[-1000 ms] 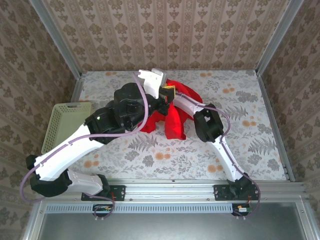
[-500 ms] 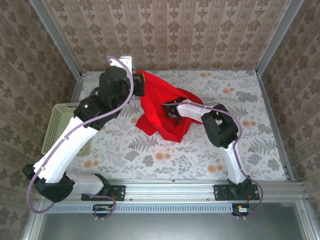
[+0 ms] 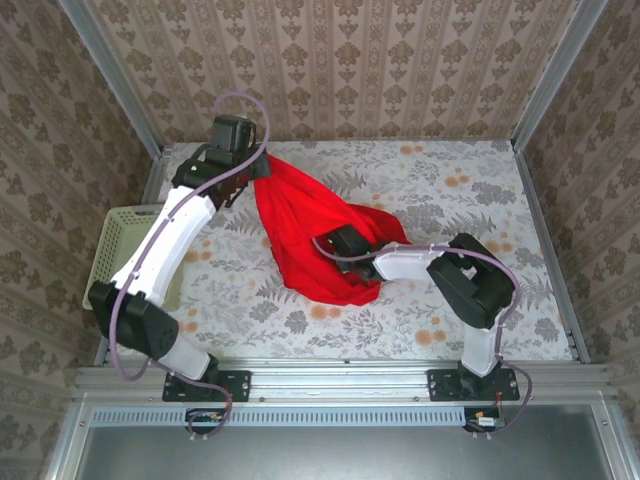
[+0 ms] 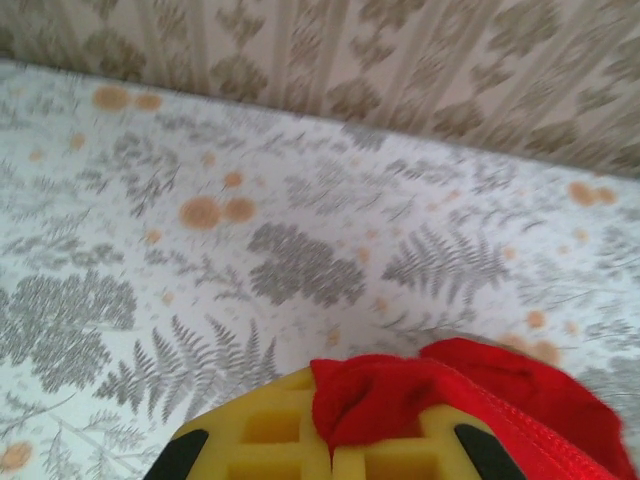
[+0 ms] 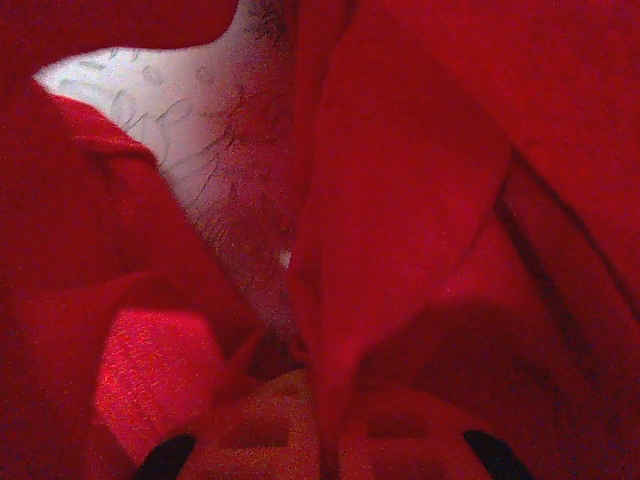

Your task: Fold the inside-out t-shirt

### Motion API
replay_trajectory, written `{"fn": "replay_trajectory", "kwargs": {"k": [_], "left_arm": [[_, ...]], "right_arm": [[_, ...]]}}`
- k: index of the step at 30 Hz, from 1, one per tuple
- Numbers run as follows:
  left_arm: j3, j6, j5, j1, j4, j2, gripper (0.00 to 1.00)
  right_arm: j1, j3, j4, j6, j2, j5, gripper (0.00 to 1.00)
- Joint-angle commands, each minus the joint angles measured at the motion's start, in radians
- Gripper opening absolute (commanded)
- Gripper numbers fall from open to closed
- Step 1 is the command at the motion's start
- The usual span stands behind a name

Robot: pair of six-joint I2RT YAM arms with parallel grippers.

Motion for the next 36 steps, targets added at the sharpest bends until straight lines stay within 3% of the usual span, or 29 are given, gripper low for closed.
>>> {"fn": "replay_trajectory", "kwargs": {"k": [1,10,21,29,36], "left_arm": [[0.041,-0.024,0.031,0.044,-0.051,0.059,0.00],[0.046,-0.040,0.020,0.133,-0.074,0.208,0.00],[0.118,-0.017,-0.005,0.143,-0.171,0.384,0.00],[0.229,0.018,-0.004,0.124,-0.286,0.549,0.00],[0.247,0.060,0.035,0.048,-0.296,0.572,0.10]], "right_arm": [[0.038,-0.078,0.114,-0.024,-0.079,-0.041,0.00],[0.094,-0.242,0.218,-0.011,-0.187,-0.074,0.00],[0.107,-0.342,0.312,-0.026,-0.323,-0.102,0.00],[0.109,-0.388,0.408,-0.028,-0.437,-0.179,0.00],[0.094,-0.365,0.380,0.013,-0.357,-0.134,0.00]]}}
